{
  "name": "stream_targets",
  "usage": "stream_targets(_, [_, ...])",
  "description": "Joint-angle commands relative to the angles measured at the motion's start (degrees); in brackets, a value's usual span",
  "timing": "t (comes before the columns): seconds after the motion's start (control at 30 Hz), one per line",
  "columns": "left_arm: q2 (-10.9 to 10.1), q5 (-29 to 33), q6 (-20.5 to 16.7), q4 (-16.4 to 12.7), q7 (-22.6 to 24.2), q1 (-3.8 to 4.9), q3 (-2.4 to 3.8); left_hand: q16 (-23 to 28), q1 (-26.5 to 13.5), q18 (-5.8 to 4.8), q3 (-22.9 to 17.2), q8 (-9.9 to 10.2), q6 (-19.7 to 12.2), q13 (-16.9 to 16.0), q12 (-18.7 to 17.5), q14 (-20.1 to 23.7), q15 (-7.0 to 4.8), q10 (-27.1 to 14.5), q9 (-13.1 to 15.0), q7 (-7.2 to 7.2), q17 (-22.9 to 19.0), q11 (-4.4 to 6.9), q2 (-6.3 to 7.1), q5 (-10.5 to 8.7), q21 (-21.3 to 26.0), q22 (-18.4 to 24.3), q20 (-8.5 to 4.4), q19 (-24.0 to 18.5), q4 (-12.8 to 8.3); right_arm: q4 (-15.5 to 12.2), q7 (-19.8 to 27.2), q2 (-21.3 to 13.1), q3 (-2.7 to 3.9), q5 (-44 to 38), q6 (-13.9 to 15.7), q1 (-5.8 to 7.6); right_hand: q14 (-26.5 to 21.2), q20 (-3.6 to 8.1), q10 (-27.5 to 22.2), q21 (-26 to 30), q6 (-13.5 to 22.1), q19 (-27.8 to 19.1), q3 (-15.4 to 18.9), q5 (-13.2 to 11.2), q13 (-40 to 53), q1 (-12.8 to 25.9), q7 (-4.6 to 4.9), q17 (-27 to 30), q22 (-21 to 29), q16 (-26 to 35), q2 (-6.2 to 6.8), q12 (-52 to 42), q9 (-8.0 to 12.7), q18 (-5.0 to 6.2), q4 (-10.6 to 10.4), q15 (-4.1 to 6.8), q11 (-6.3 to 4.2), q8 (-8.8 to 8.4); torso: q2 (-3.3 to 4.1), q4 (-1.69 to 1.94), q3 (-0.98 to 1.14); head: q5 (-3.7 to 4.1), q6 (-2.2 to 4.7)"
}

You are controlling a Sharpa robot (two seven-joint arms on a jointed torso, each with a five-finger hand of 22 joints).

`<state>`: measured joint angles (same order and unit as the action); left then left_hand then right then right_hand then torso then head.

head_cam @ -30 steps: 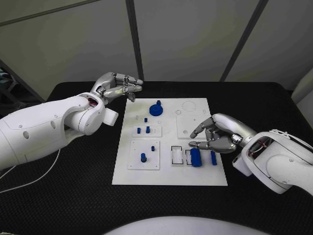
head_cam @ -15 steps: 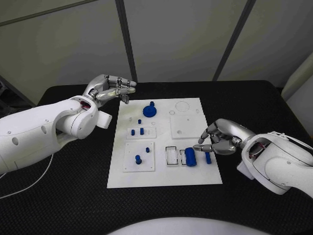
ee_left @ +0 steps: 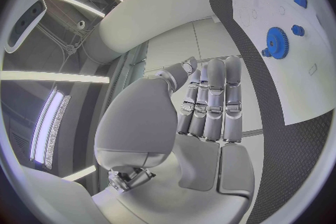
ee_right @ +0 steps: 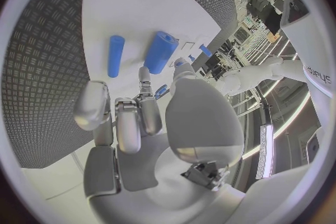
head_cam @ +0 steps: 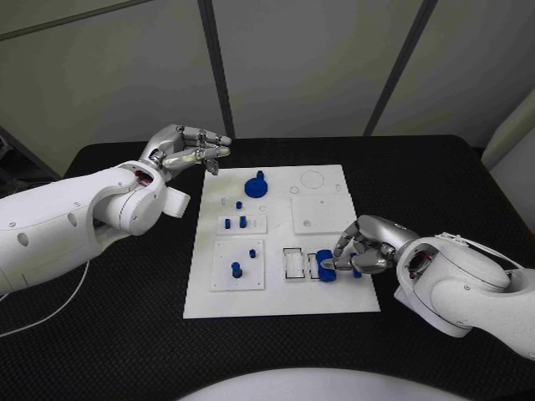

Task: Assemble the parts on the task board

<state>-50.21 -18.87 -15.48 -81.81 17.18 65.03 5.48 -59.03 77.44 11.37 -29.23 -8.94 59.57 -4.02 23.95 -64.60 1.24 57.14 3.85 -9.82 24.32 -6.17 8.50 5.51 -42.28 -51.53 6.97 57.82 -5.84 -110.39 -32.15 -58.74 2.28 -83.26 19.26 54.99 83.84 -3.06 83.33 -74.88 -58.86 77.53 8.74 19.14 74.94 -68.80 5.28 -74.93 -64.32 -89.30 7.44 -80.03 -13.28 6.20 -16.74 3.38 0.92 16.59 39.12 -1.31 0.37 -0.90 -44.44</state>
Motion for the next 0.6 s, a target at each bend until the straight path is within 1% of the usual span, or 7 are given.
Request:
stream_targets(0.03, [-0.04,0.08,0.50,-0.16,0.39,0.08,0.03,0.31,0.02,-0.89,0.00,0.16,-0.34,-0.05,0.20,0.06,0.32,-0.45,-0.01,0.00,-0.06,-0.03,-0.31,-0.21,0.24,-0.06,0.30,0.05,-0.28,0.20,-3.04,0.48,-0.01,-2.22,-1.99,-0.19,5.97,-0.22,0.42,-0.22,0.46,0.32,0.39,-0.14,4.06,0.50,0.02,-14.17,-0.03,-0.28,0.02,-0.22,-0.10,-1.10,-0.14,-0.43,-0.06,0.38,0.01,0.00,0.00,-0.08,-0.11])
stream_targets(0.43, [-0.06,0.08,0.54,-0.13,0.36,0.08,0.03,0.31,0.02,-0.89,0.00,0.16,-0.34,-0.05,0.20,0.06,0.32,-0.45,-0.01,0.00,-0.06,-0.03,-0.31,-0.21,0.24,-0.06,0.30,0.05,-0.28,1.05,-4.28,2.14,-0.03,-2.99,-3.19,-0.71,5.97,-0.24,0.36,-0.27,0.28,0.33,0.63,-0.30,4.09,0.91,-0.07,-14.14,-0.15,-0.27,-0.12,-0.17,-0.35,-1.11,-0.13,-0.41,-0.11,0.76,0.00,-0.01,-0.04,-0.25,-0.44])
stream_targets(0.6, [-0.08,0.08,0.57,-0.14,0.34,0.08,0.03,0.31,0.02,-0.89,0.00,0.16,-0.34,-0.05,0.20,0.06,0.32,-0.45,-0.01,0.00,-0.06,-0.03,-0.31,-0.21,0.24,-0.06,0.30,0.05,-0.28,1.41,-4.91,2.40,-0.04,-3.86,-3.57,-0.83,5.97,-0.19,0.35,-0.32,0.09,0.32,0.37,0.02,4.25,-0.23,-0.22,-14.18,-0.27,-0.29,-0.60,-0.19,-0.72,-1.12,0.07,-0.32,-0.24,1.29,0.01,0.03,-0.05,-0.28,-0.56])
